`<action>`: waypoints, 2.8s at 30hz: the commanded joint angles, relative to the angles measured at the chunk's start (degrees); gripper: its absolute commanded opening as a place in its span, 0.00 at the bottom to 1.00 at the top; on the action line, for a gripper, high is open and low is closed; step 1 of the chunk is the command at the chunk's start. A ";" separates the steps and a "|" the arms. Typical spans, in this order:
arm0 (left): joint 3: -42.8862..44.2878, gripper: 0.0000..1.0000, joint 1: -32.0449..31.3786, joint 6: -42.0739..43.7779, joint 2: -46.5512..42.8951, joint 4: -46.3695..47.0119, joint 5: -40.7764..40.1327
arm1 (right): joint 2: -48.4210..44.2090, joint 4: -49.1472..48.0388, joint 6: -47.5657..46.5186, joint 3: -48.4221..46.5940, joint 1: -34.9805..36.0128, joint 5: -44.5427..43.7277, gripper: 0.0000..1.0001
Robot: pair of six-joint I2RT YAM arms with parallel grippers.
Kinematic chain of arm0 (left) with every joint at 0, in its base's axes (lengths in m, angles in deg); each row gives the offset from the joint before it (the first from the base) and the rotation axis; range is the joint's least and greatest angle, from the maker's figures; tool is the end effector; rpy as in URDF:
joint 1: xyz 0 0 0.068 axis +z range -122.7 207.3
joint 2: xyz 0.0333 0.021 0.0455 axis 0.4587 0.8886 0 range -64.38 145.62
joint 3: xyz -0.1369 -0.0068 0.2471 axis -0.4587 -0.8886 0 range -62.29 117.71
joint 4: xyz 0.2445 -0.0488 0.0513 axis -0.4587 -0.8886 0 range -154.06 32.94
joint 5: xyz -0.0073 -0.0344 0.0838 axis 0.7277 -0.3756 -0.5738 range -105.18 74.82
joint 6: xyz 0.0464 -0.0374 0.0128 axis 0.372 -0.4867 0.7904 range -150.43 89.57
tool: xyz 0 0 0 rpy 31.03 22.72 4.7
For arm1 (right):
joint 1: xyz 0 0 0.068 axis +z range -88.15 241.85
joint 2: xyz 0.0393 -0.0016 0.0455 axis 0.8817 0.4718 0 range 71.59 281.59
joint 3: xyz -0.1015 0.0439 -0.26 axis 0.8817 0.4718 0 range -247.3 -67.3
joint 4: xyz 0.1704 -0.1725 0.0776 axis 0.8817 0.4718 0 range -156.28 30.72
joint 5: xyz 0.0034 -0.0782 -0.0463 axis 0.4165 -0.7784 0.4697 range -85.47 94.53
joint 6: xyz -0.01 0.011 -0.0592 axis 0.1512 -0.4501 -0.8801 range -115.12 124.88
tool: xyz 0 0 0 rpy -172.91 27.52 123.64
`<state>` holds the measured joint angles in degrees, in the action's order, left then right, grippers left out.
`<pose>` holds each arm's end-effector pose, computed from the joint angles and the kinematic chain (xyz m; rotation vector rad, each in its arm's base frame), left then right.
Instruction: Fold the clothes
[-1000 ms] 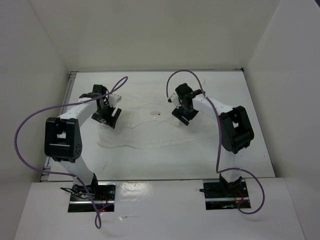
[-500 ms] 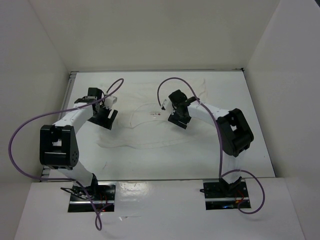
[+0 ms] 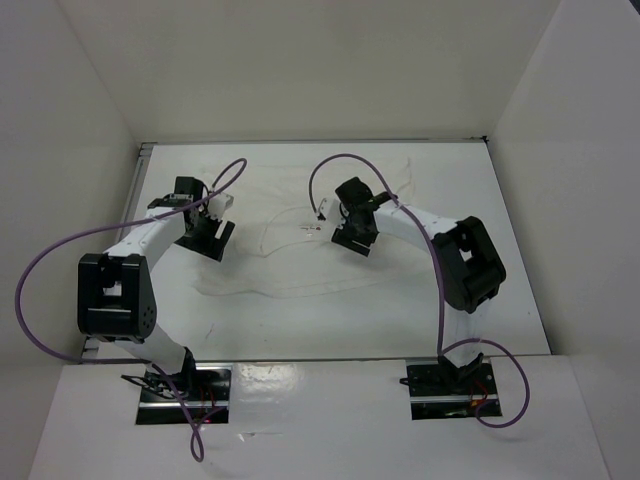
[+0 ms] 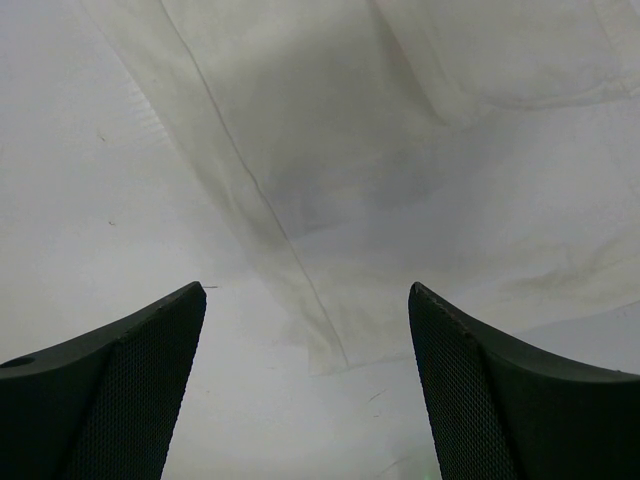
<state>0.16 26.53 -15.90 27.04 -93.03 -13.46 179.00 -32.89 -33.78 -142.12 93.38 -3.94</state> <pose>0.3143 -0.0057 0.2166 0.3689 2.6782 0.0318 0.3300 0.1946 0.1887 -1.5304 2.2524 -0.2373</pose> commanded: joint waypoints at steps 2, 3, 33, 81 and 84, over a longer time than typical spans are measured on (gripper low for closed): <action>-0.23 0.88 0.07 -1.25 -1.77 -0.51 -0.05 | -0.19 1.15 -1.42 -2.16 0.82 3.10 0.74; -0.23 0.88 0.07 -1.25 -1.16 -0.51 -0.05 | -0.19 1.15 -1.42 -1.64 0.82 3.11 0.74; 0.30 0.90 0.07 -2.31 -1.15 -2.71 -1.10 | 2.45 -1.66 -4.76 1.53 0.82 6.01 0.63; 0.91 0.90 -1.59 -2.31 0.43 -3.23 2.42 | 4.56 0.53 -5.29 -2.34 0.29 6.01 0.00; 1.53 0.90 -4.39 -1.17 0.43 -0.87 2.42 | 4.56 0.54 -4.68 -3.39 -0.33 6.01 0.00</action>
<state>0.16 24.80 -17.24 27.32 -95.54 -12.78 183.29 -32.54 -38.70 -143.09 93.42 1.38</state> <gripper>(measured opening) 0.895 0.084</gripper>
